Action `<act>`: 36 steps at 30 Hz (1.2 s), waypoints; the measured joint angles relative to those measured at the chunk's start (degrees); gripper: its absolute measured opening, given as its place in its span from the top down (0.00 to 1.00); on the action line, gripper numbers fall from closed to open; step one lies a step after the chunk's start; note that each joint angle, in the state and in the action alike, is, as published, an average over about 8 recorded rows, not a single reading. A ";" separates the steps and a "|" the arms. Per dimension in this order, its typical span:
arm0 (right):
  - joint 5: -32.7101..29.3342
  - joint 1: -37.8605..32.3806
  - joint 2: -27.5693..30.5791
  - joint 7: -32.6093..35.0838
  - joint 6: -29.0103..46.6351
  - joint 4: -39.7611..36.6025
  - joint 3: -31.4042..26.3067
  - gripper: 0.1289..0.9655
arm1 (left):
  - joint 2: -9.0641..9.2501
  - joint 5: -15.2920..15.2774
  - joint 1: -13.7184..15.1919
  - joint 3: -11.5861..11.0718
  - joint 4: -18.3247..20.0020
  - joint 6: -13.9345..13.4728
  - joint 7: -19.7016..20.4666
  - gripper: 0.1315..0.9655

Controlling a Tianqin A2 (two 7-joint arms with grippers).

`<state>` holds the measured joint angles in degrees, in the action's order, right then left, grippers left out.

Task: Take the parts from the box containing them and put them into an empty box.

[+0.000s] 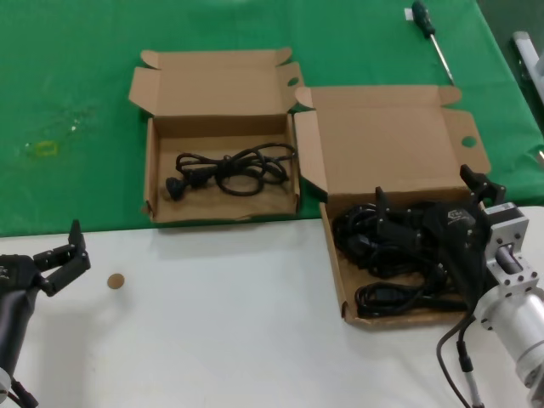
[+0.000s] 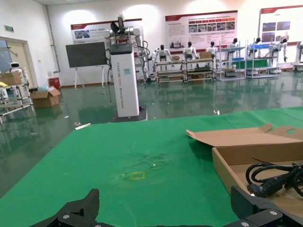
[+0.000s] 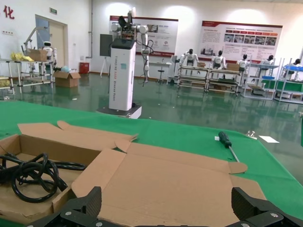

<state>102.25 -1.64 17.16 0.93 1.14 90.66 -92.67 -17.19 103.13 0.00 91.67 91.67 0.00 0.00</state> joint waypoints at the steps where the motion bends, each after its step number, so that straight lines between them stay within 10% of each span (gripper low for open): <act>1: 0.00 0.00 0.00 0.00 0.00 0.00 0.00 0.00 | 0.00 0.00 0.00 0.00 0.00 0.00 0.00 0.00; 36: 0.00 0.00 0.00 0.00 0.00 0.00 0.00 0.00 | 0.00 0.00 0.00 0.00 0.00 0.00 0.00 0.00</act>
<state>102.25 -1.64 17.16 0.93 1.14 90.66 -92.67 -17.19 103.13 0.00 91.67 91.67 0.00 0.00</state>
